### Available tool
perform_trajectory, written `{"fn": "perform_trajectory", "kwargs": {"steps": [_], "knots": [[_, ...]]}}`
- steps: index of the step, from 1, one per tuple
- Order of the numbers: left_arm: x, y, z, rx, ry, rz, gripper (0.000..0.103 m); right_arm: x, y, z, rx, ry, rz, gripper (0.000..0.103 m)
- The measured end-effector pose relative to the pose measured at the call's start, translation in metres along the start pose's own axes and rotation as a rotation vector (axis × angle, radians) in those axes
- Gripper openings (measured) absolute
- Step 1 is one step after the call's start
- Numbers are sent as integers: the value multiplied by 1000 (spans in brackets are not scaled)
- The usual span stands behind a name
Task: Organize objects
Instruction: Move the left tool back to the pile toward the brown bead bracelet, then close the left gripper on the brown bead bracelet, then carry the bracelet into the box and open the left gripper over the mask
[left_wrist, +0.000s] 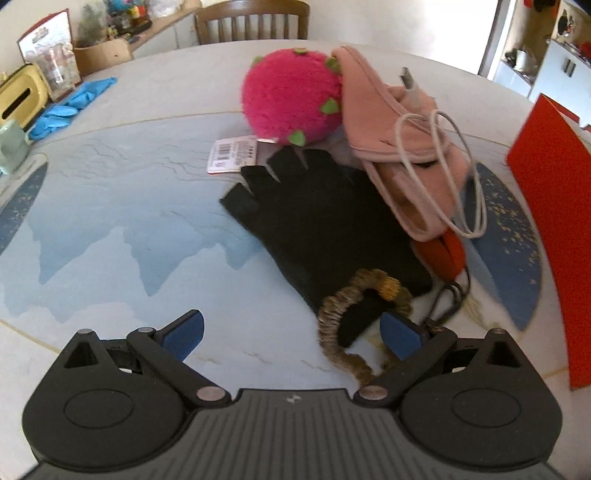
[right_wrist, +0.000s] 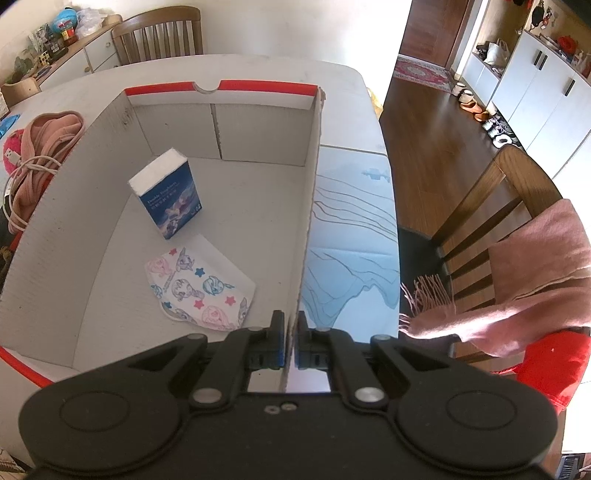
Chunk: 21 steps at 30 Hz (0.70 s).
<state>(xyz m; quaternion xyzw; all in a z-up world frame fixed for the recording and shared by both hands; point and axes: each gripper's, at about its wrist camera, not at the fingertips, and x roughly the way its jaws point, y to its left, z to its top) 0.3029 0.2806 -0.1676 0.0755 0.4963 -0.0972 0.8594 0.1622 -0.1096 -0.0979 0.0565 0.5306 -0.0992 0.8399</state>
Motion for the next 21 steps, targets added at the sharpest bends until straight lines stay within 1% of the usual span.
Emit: {"fn": "perform_trajectory", "kwargs": {"steps": [1,4,6,7,9,10,12,13,15,19,21], "knots": [[0,1,0,-4,-4,-1,101,0,0,0,0,0,0,4],[1,0,0,12,-15,-18,90,0,0,0,1,1,0,4],[2,-3,-2,27,-3,-26,71,1,0,0,1,1,-2,4],[3,-3,-2,26,-2,-43,68,1,0,0,0,1,-2,4],[2,-5,-2,25,-8,-59,58,1,1,0,1,2,-1,4],[2,-6,-2,28,-9,-66,55,1,1,0,0,2,-2,4],[1,-8,-2,36,-11,-89,40,1,1,0,0,1,-2,4],[0,-8,-2,38,-10,-101,36,0,1,0,1,1,-2,4],[-1,-10,-2,38,-5,-118,24,1,1,0,0,1,-2,4],[-5,-14,-2,51,-11,-115,11,1,1,0,0,1,-2,4],[-9,-15,-1,52,-17,-125,9,1,1,0,-1,1,-2,4]]}}
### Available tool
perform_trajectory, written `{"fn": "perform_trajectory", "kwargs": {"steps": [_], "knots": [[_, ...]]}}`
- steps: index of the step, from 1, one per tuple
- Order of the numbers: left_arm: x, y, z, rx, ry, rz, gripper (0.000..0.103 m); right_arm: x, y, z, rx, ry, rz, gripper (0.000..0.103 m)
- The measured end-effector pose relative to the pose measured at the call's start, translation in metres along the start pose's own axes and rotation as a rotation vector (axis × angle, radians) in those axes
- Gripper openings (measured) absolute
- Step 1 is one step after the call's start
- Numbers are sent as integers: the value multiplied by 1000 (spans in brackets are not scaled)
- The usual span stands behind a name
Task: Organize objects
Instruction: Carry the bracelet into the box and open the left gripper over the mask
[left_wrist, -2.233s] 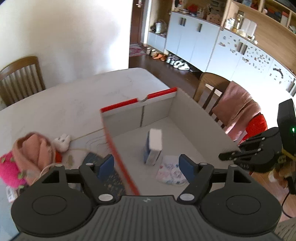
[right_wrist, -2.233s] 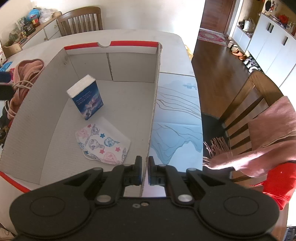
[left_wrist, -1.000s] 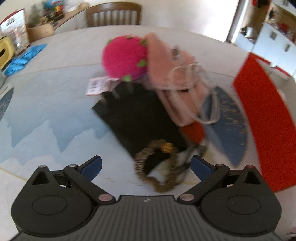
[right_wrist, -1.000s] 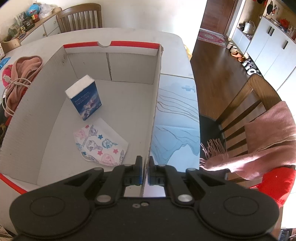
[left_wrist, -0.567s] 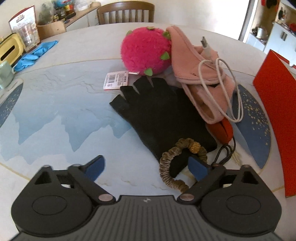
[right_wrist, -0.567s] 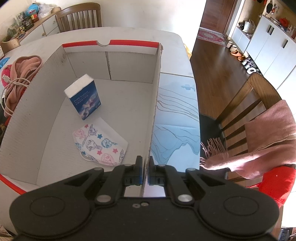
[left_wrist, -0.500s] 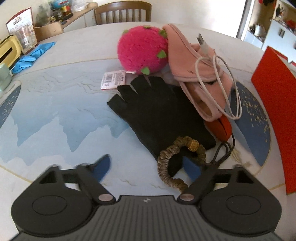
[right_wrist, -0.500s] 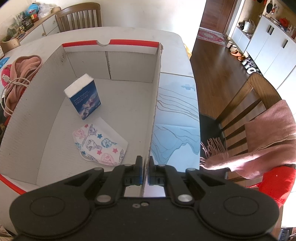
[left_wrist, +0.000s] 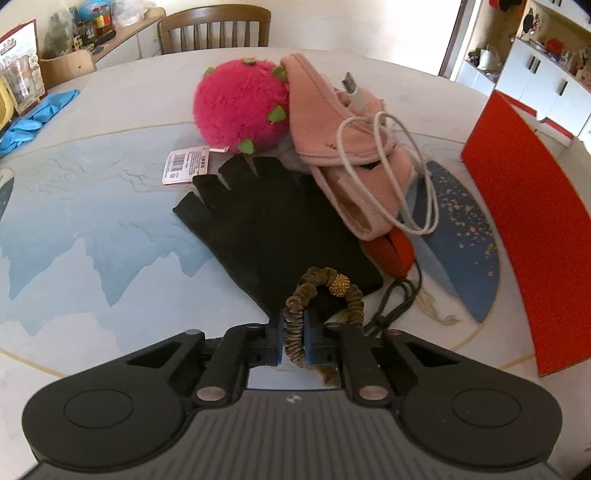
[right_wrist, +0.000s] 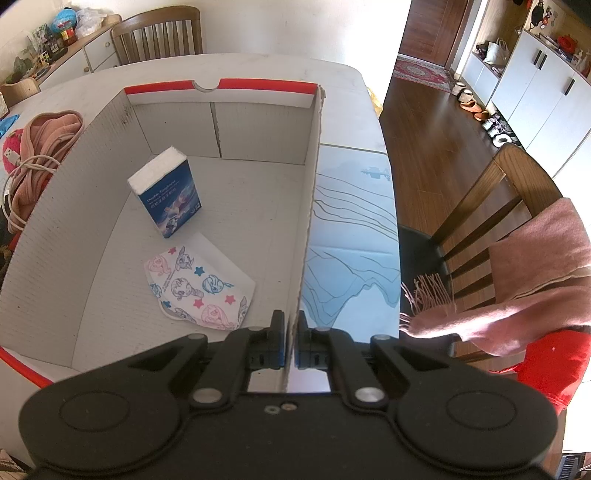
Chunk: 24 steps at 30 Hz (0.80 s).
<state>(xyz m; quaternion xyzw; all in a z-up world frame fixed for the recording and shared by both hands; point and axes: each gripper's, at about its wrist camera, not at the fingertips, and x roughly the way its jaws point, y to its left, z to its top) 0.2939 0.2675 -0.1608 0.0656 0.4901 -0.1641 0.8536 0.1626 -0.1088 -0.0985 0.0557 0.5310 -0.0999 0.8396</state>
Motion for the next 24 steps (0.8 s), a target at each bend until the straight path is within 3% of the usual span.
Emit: {"fn": "perform_trajectory", "kwargs": {"steps": [14,24], "knots": [[-48,-17,20,-14,-63,-102,7,1,0,-1,6,-3,4,4],[-95,-69,48,100,-154,-277,7,1,0,0,10,-3,7,4]]}}
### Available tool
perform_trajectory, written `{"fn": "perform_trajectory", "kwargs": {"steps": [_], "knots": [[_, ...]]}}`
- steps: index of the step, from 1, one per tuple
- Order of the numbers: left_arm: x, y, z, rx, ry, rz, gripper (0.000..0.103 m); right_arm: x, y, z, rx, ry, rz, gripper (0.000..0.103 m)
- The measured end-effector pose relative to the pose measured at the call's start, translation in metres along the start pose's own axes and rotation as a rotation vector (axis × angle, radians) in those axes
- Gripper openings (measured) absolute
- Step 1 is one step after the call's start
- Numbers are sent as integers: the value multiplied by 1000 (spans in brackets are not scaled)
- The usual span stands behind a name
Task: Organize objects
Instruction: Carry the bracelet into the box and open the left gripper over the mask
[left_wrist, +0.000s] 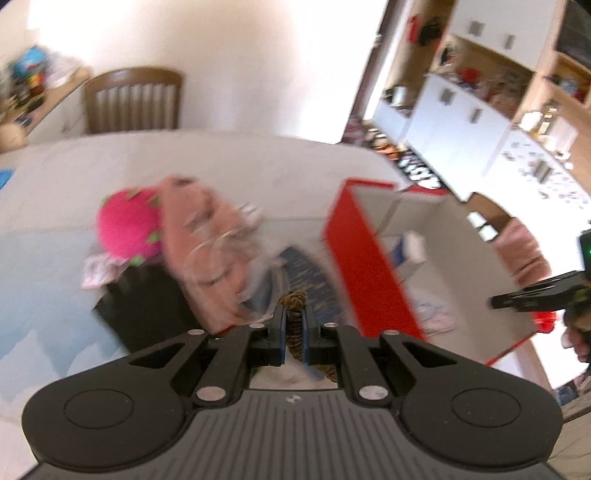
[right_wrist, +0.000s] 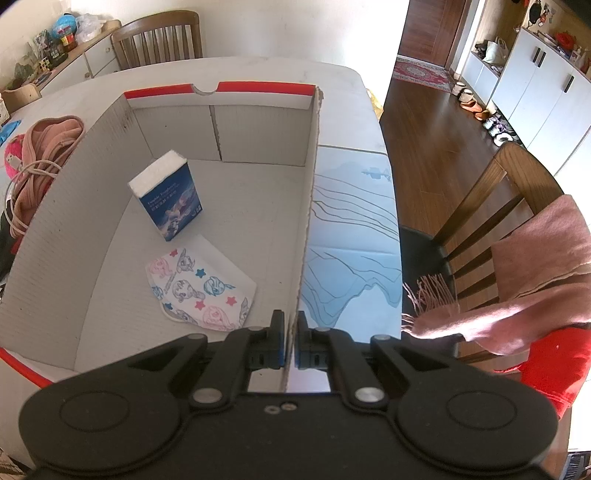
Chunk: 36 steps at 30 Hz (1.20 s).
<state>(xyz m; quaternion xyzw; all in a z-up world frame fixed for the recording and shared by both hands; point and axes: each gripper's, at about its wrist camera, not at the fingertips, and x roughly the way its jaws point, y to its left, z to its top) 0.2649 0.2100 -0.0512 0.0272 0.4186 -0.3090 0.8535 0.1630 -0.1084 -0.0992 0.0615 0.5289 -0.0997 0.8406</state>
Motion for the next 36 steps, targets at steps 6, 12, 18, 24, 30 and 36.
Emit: {"fn": "perform_trajectory", "kwargs": {"steps": [6,12,18,24,30,36], "knots": [[1,-42,23,69,-16,-148,7,0,-1,1,-1,-3,2,4],[18,-85,39,166,-2,-233,7,1,0,2,0,-4,2,4],[47,-126,40,277,46,-267,7,1,0,1,-4,-8,8,4],[84,-153,38,332,105,-286,7,1,-1,0,-1,-12,13,4],[115,-169,29,368,177,-300,7,1,-2,-1,-1,-15,18,4],[141,-181,17,398,246,-307,7,1,-3,-3,2,-18,22,5]]}}
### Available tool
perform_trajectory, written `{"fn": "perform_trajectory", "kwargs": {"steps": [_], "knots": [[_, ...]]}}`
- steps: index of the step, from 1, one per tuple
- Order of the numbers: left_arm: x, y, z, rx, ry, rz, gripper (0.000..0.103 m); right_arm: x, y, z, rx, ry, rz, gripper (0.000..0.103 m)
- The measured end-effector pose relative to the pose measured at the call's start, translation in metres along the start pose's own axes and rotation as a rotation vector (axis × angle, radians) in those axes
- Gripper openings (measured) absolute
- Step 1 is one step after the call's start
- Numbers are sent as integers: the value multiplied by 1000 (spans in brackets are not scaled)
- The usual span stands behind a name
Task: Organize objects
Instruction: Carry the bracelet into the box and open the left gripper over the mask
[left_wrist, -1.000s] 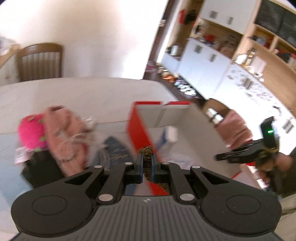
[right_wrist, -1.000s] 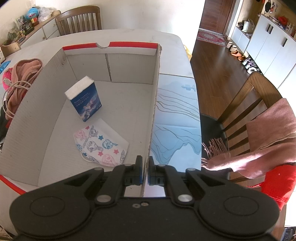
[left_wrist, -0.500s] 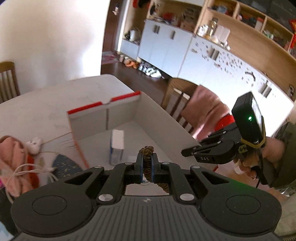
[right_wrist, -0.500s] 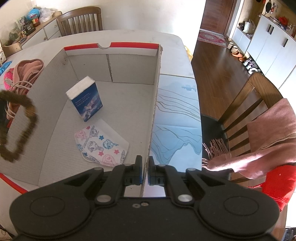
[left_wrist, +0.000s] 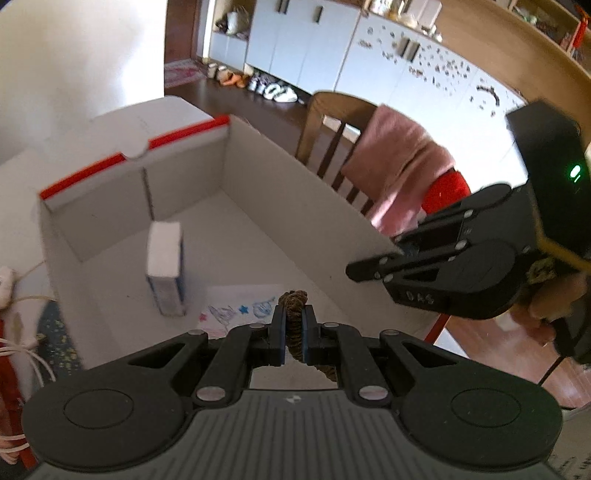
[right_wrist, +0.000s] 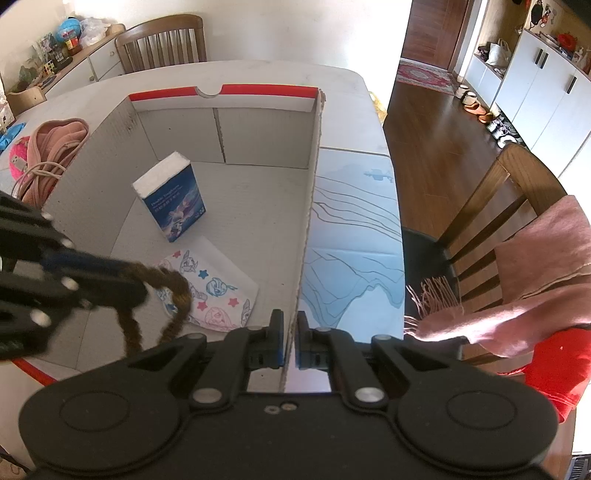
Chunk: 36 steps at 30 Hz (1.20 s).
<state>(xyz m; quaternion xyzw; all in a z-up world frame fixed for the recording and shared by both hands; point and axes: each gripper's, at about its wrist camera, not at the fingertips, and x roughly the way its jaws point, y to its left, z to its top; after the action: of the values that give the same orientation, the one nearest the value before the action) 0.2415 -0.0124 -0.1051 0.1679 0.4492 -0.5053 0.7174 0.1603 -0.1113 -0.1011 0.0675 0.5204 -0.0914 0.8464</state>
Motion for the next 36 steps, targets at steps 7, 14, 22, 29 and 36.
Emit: {"fn": "perform_trajectory", "kwargs": {"steps": [7,14,22,29,36], "knots": [[24,4,-4,16,85,22,7,0,0,0,0,-1,4,5],[33,11,-8,6,169,52,7,0,-1,-1,4,-3,9,5],[43,14,-10,1,240,96,7,0,-2,-1,6,-3,13,5],[44,15,-11,8,258,133,8,0,-2,-1,6,-4,14,5],[41,15,-13,-1,269,148,18,0,-2,-1,5,-4,14,5]]}}
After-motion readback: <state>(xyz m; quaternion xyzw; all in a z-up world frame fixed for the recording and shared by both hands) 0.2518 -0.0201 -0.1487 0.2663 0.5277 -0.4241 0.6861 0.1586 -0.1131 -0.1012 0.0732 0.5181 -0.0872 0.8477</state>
